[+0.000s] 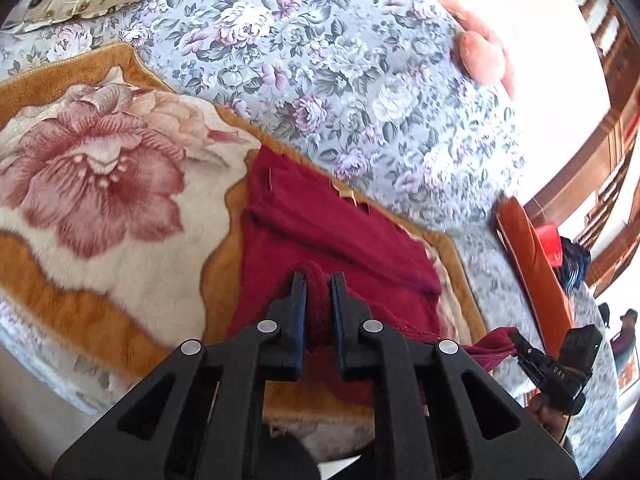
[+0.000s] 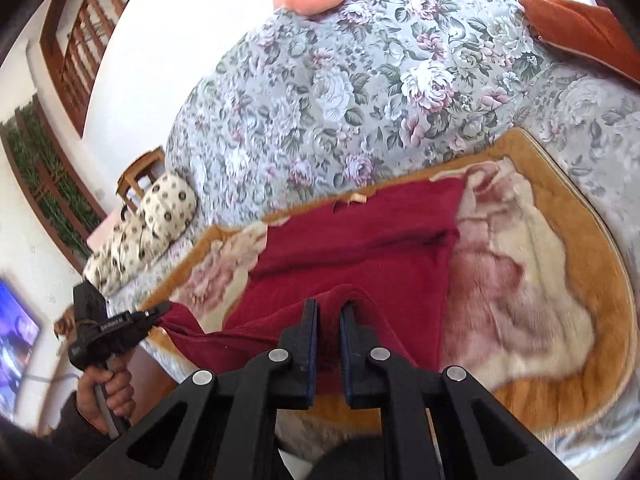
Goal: Fold small clothes
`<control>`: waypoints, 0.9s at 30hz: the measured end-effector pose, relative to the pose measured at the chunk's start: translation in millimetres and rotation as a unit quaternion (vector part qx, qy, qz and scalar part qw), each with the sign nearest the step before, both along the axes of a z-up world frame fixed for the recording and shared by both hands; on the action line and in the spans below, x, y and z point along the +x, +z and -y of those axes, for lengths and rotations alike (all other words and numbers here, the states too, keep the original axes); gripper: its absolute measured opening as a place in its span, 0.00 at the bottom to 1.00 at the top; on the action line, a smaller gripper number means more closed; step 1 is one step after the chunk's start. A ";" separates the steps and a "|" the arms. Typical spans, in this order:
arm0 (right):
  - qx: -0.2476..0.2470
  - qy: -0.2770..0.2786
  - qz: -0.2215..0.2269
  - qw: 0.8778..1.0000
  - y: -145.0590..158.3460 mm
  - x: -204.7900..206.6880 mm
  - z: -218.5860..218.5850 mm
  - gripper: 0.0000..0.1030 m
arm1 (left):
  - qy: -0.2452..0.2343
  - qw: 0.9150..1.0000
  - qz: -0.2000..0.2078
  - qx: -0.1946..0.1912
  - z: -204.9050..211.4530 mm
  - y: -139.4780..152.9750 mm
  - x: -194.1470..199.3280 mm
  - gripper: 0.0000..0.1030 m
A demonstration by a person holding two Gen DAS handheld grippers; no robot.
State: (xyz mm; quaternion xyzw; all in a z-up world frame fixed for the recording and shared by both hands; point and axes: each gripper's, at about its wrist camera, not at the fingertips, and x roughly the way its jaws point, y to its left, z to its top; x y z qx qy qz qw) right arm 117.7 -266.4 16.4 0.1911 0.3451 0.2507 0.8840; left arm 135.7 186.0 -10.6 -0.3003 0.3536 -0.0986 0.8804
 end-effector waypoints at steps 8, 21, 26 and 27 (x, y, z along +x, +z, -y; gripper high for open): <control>0.023 -0.037 -0.024 0.999 12.1 113.2 -6.0 0.08 | 0.038 0.999 -0.026 -0.003 6.7 5.3 109.5 0.09; 0.041 -0.084 -0.077 0.993 -14.4 258.6 -13.8 0.08 | 0.047 0.996 -0.064 0.042 13.0 -19.6 251.9 0.09; 0.066 -0.113 -0.129 0.983 -48.6 287.2 -1.4 0.09 | 0.020 0.992 -0.108 0.062 20.6 -53.2 292.6 0.10; 0.081 -0.130 -0.137 0.979 -59.2 293.0 4.3 0.10 | 0.010 0.990 -0.122 0.065 21.5 -60.6 300.3 0.10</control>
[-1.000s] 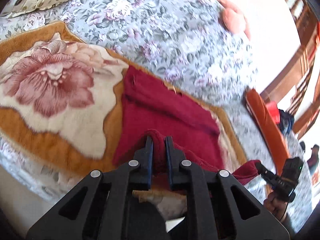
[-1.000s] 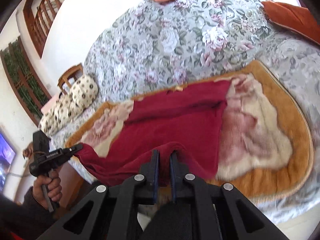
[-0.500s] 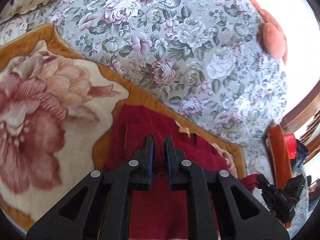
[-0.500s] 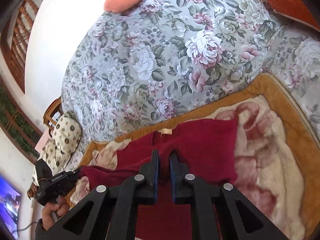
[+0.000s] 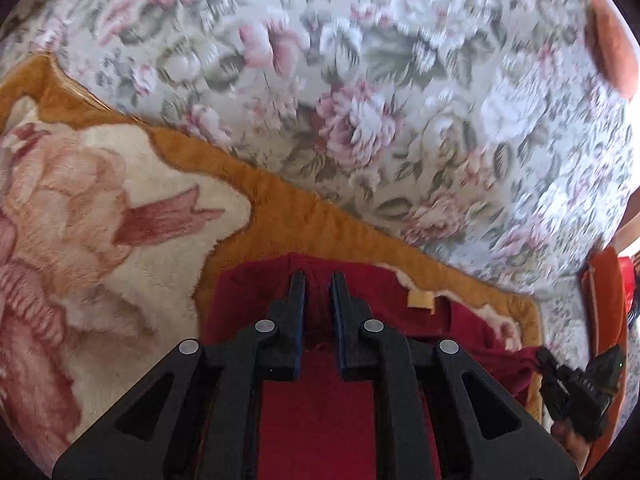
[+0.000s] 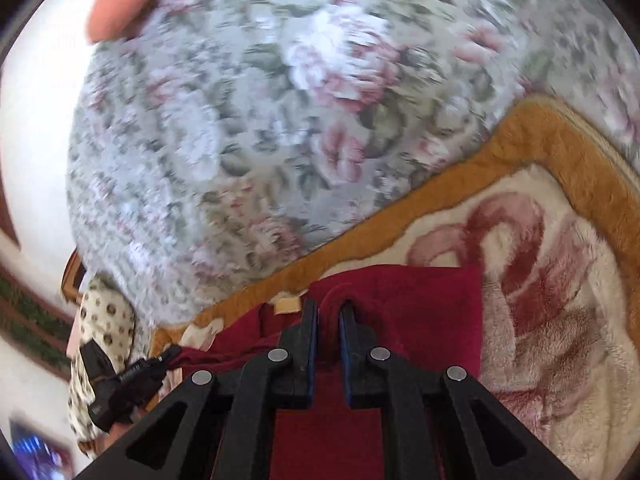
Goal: Fold small clothes
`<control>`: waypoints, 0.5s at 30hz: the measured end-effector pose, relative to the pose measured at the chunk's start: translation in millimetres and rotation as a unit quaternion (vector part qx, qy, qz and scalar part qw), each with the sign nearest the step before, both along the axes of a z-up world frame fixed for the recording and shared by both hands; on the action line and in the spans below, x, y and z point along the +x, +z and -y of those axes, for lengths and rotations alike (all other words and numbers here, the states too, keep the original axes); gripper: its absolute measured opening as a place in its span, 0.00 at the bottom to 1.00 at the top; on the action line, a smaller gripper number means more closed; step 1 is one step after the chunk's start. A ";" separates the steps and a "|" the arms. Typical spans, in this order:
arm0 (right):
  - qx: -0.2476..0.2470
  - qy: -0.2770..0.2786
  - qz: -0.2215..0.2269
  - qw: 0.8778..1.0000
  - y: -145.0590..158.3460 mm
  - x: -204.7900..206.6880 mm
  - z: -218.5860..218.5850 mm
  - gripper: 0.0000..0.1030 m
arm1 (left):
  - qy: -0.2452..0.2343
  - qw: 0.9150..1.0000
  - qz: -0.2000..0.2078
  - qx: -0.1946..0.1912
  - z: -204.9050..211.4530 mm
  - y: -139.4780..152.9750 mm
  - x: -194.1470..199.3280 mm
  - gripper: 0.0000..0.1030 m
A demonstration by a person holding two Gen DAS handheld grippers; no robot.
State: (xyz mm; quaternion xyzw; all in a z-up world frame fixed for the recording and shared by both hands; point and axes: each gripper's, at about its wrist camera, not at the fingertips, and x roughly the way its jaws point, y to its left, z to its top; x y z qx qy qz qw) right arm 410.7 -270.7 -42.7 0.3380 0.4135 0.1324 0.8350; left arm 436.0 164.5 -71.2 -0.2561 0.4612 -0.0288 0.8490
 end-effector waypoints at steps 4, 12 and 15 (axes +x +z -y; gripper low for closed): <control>0.078 -0.023 -0.024 0.996 -23.3 11.5 14.5 0.42 | -0.017 0.999 -0.024 -0.019 -8.3 -11.3 5.5 0.30; -0.059 0.046 0.045 0.996 26.3 -21.3 8.4 0.44 | -0.023 0.994 0.094 0.050 -14.1 54.5 -41.7 0.56; -0.205 0.097 0.099 0.969 46.7 -38.9 -22.4 0.44 | -0.098 0.983 0.109 0.109 36.8 61.5 -48.6 0.56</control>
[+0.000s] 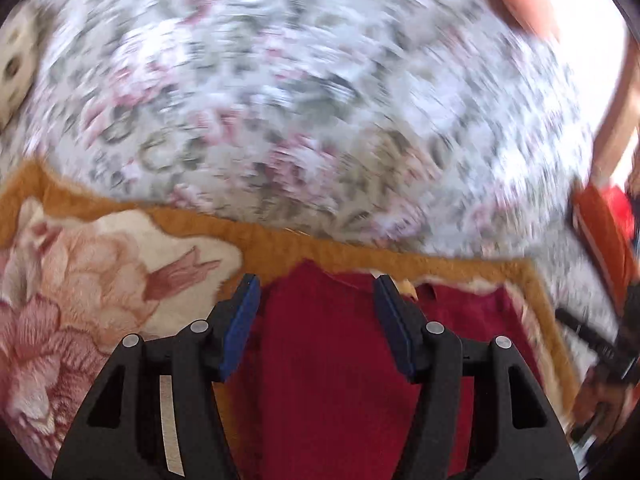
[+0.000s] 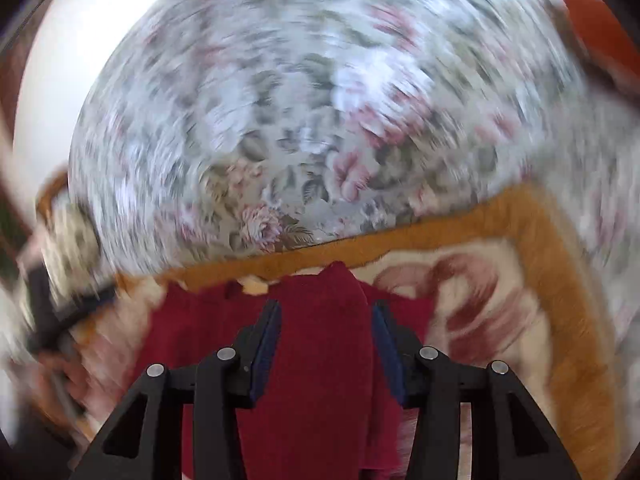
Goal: Fold small clothes
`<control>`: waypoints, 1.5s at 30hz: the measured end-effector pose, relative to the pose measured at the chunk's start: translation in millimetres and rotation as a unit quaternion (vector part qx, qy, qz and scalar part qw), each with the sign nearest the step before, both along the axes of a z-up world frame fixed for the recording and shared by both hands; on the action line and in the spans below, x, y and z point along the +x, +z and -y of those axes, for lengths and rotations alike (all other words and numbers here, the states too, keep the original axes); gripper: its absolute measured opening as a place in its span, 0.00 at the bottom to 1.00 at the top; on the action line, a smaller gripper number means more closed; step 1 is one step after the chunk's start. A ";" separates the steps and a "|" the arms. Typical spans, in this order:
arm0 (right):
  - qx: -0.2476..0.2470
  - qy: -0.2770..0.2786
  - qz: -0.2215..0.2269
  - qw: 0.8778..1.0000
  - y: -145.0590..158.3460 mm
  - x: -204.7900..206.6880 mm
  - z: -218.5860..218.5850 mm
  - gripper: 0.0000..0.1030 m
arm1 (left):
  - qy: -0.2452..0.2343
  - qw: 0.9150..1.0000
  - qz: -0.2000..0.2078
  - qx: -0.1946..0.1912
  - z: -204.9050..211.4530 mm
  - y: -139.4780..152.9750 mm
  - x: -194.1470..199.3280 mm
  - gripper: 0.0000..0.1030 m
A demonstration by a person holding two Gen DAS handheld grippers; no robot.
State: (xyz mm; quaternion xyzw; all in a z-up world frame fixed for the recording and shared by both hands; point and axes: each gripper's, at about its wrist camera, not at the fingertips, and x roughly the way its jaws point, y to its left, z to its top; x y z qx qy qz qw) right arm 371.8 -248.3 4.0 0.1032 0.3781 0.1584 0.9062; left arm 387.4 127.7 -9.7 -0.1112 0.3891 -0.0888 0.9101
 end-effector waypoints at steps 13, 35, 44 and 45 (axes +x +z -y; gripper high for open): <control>-0.132 -0.020 -0.096 0.986 -95.1 79.5 -53.0 0.43 | 0.047 0.991 -0.109 0.058 21.5 -97.3 63.7 0.56; -0.195 0.018 -0.047 0.979 -88.9 -78.4 -87.1 0.45 | 0.023 0.994 -0.077 0.075 70.8 -80.0 -88.9 0.61; -0.163 0.011 0.011 0.987 -102.0 -90.9 -76.5 0.49 | 0.052 0.994 -0.028 0.092 82.3 -89.3 -97.1 0.69; -0.162 0.010 0.015 0.987 -102.4 -91.8 -76.3 0.49 | 0.052 0.994 -0.025 0.091 81.2 -89.5 -96.2 0.69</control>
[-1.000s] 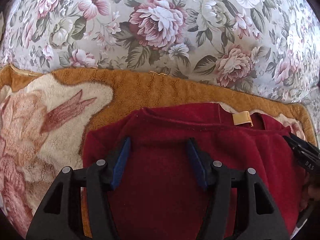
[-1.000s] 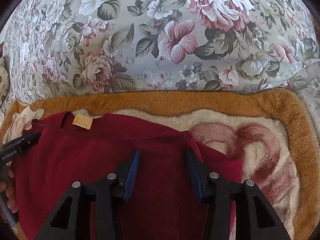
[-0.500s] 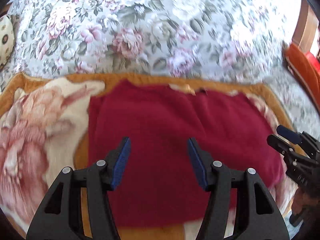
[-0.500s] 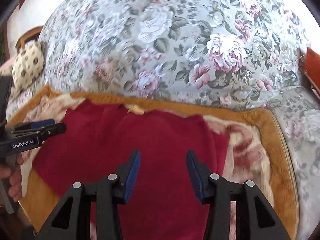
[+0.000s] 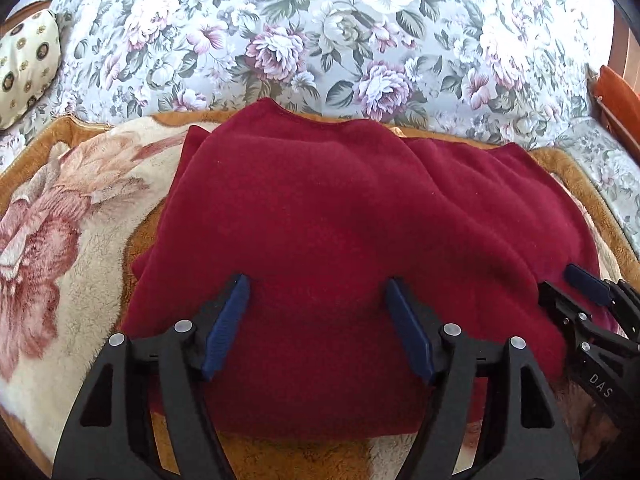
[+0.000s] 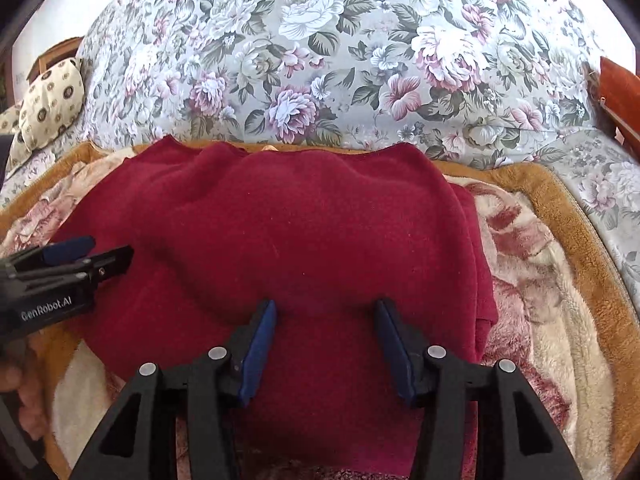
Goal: Fold small clothes
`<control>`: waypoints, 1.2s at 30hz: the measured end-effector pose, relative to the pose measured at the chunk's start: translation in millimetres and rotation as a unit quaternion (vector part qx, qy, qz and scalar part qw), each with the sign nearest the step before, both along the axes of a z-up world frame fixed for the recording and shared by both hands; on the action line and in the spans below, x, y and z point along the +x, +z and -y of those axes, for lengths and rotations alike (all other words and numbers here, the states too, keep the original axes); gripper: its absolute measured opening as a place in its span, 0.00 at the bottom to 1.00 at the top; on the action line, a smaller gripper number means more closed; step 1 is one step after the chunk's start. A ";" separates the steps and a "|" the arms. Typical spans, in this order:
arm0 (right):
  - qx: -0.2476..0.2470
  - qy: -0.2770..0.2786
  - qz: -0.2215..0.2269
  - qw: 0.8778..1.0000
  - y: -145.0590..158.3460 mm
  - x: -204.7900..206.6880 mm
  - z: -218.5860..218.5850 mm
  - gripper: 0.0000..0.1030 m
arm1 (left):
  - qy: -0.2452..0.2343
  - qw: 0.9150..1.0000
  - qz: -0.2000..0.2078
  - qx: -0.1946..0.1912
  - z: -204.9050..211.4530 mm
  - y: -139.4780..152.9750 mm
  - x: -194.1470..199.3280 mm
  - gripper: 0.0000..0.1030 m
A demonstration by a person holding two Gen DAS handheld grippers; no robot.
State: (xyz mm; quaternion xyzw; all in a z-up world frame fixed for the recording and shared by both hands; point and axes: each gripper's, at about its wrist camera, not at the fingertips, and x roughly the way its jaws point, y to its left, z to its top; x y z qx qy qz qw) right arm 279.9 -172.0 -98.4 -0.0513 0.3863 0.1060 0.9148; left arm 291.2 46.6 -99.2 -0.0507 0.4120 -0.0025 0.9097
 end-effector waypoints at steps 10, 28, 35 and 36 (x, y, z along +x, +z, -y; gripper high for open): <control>0.005 0.003 0.011 1.000 -2.3 -0.9 -1.7 0.51 | 0.002 1.000 0.009 0.001 1.1 -1.2 -3.1 0.69; 0.002 -0.002 0.000 1.000 59.1 -46.4 -6.3 0.51 | 0.001 0.986 -0.012 -0.167 -50.3 30.4 -85.1 0.70; -0.013 0.026 -0.012 1.000 48.2 -129.0 -7.5 0.51 | 0.065 0.965 -0.040 -0.250 -77.5 5.0 -126.0 0.70; -0.001 0.025 -0.029 0.999 41.7 -136.4 -4.0 0.51 | 0.078 0.961 -0.035 -0.265 -82.8 4.9 -124.4 0.70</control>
